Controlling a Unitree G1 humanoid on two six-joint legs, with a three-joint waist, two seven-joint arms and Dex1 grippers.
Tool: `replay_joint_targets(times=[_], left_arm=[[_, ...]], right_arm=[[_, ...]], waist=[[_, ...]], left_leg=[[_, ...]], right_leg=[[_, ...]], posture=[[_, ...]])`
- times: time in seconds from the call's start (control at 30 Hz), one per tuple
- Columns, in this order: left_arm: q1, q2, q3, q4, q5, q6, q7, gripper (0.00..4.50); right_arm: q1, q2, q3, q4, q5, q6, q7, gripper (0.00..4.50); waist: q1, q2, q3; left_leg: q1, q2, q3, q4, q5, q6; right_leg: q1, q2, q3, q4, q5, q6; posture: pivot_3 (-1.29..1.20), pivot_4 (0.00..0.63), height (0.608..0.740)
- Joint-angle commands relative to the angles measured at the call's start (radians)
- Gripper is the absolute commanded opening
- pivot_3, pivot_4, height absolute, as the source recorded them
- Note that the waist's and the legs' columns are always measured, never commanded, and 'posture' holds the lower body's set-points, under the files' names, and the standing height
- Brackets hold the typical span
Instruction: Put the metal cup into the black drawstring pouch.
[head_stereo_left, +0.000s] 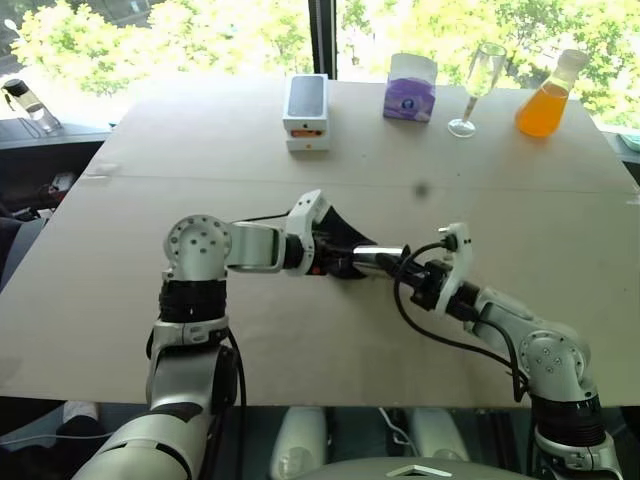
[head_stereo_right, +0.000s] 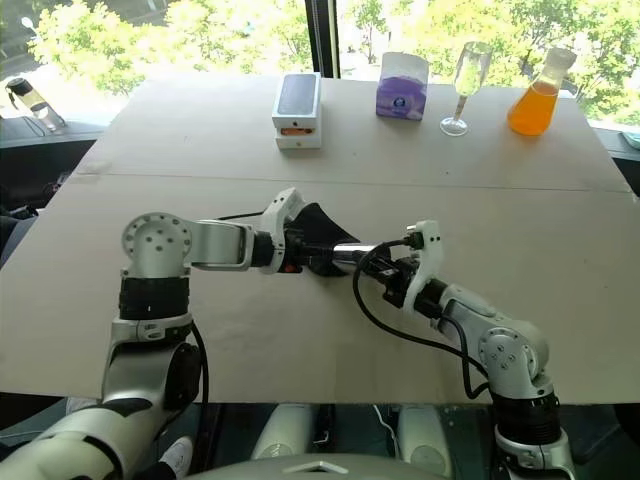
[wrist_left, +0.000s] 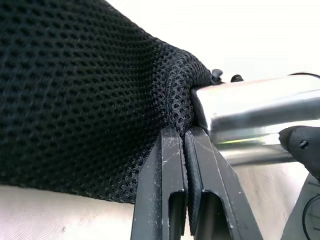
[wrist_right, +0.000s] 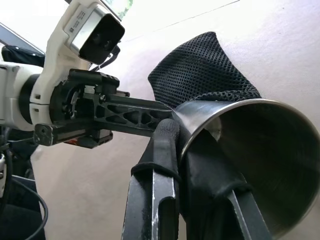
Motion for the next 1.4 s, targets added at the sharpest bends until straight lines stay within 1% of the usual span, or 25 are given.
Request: replay_joint_targets(times=[0.03, 0.2, 0.3, 0.47, 0.57, 0.67, 0.73, 0.83, 1.0, 1.13, 1.27, 1.33, 1.4], left_arm=[[-0.066, -0.038, 0.003, -0.077, -0.148, 0.002, -0.033, 0.00], [-0.072, -0.034, 0.000, -0.102, -0.211, 0.002, -0.021, 0.00], [-0.061, -0.023, -0.006, -0.122, -0.249, 0.002, -0.015, 0.00], [-0.040, -0.030, -0.017, -0.125, -0.259, 0.002, 0.011, 0.00], [-0.018, -0.039, -0.004, -0.108, -0.271, 0.002, 0.034, 0.00], [0.033, -0.043, 0.035, -0.084, -0.305, -0.016, 0.078, 0.00], [0.075, -0.052, 0.064, -0.061, -0.369, -0.068, 0.134, 0.00], [0.120, -0.039, 0.064, -0.067, -0.452, -0.126, 0.183, 0.00], [0.171, -0.011, 0.022, -0.067, -0.661, -0.280, 0.280, 0.00], [0.205, 0.029, -0.009, -0.079, -0.778, -0.386, 0.320, 0.00], [0.236, 0.060, -0.024, -0.124, -0.791, -0.451, 0.292, 0.00], [0.251, 0.066, -0.025, -0.155, -0.764, -0.479, 0.264, 0.00], [0.261, 0.068, -0.021, -0.229, -0.632, -0.522, 0.179, 0.00]], right_arm=[[-0.006, 0.006, 0.069, -0.009, -0.045, -0.005, 0.031, 0.09], [-0.019, 0.014, 0.092, 0.012, -0.106, -0.024, 0.054, 0.09], [-0.021, 0.029, 0.090, 0.028, -0.108, -0.035, 0.072, 0.09], [-0.033, 0.104, 0.045, 0.056, -0.042, -0.052, 0.104, 0.09], [-0.060, 0.164, -0.009, 0.088, 0.013, -0.054, 0.090, 0.09], [-0.081, 0.221, -0.084, 0.126, 0.090, -0.055, 0.054, 0.09], [-0.085, 0.241, -0.122, 0.151, 0.127, -0.052, 0.034, 0.09], [-0.084, 0.266, -0.159, 0.180, 0.180, -0.046, 0.008, 0.09], [-0.081, 0.310, -0.221, 0.228, 0.297, -0.053, -0.041, 0.09], [-0.082, 0.319, -0.266, 0.248, 0.367, -0.072, -0.075, 0.09], [-0.081, 0.319, -0.281, 0.254, 0.398, -0.082, -0.096, 0.09], [-0.078, 0.316, -0.277, 0.250, 0.399, -0.081, -0.098, 0.09], [-0.072, 0.307, -0.258, 0.240, 0.391, -0.069, -0.096, 0.09]], waist=[[0.000, 0.000, 0.000], [0.000, 0.000, 0.000], [-0.007, 0.000, 0.000], [-0.007, 0.000, 0.000], [-0.006, 0.000, 0.000], [-0.006, 0.000, 0.000], [-0.007, 0.000, 0.000], [-0.007, 0.000, 0.000], [-0.002, 0.000, 0.000], [-0.001, 0.001, 0.000], [-0.002, 0.001, 0.000], [-0.003, 0.001, 0.000], [-0.003, 0.001, 0.000]], left_leg=[[0.000, 0.000, 0.000, 0.000, 0.000, 0.000], [0.000, 0.000, -0.001, 0.000, 0.000, 0.000], [0.001, -0.002, 0.000, 0.000, 0.000, 0.000], [0.000, -0.001, -0.001, 0.000, 0.000, 0.000], [0.000, -0.002, 0.000, 0.000, 0.000, 0.000], [0.000, -0.001, -0.001, 0.000, 0.000, 0.000], [0.000, 0.001, -0.001, 0.000, 0.000, 0.000], [0.000, 0.002, -0.001, 0.000, 0.000, 0.000], [0.000, 0.002, -0.001, 0.000, 0.000, 0.000], [0.000, 0.001, -0.001, 0.000, 0.000, 0.000], [0.000, 0.001, -0.001, -0.001, 0.000, 0.000], [0.000, 0.001, -0.001, -0.001, 0.000, 0.000], [0.000, 0.000, 0.000, -0.001, 0.000, 0.000]], right_leg=[[0.000, 0.000, 0.000, 0.000, 0.000, 0.000], [0.000, 0.000, 0.000, 0.000, 0.000, 0.000], [0.000, 0.000, 0.000, 0.000, 0.000, 0.000], [0.000, 0.000, 0.000, 0.000, 0.000, 0.000], [0.000, 0.000, 0.000, 0.000, 0.000, 0.000], [0.000, 0.000, 0.000, 0.000, 0.000, 0.000], [0.000, 0.000, 0.000, 0.000, 0.000, 0.000], [0.000, -0.001, 0.000, 0.000, 0.000, 0.000], [0.000, -0.001, 0.000, 0.000, 0.000, 0.000], [0.000, -0.001, 0.000, 0.000, 0.000, -0.001], [0.000, -0.001, 0.000, 0.000, 0.000, -0.001], [0.000, 0.000, 0.000, 0.000, 0.000, -0.001], [0.000, 0.000, 0.000, 0.000, 0.000, -0.001]], posture=[[0.00, 0.150, 0.737], [0.00, 0.150, 0.737], [0.00, 0.150, 0.737], [0.00, 0.150, 0.737], [0.00, 0.150, 0.737], [0.00, 0.150, 0.737], [0.00, 0.150, 0.737], [0.00, 0.150, 0.737], [0.00, 0.150, 0.737], [0.00, 0.150, 0.737], [0.00, 0.150, 0.737], [0.00, 0.150, 0.737], [0.00, 0.150, 0.737]])
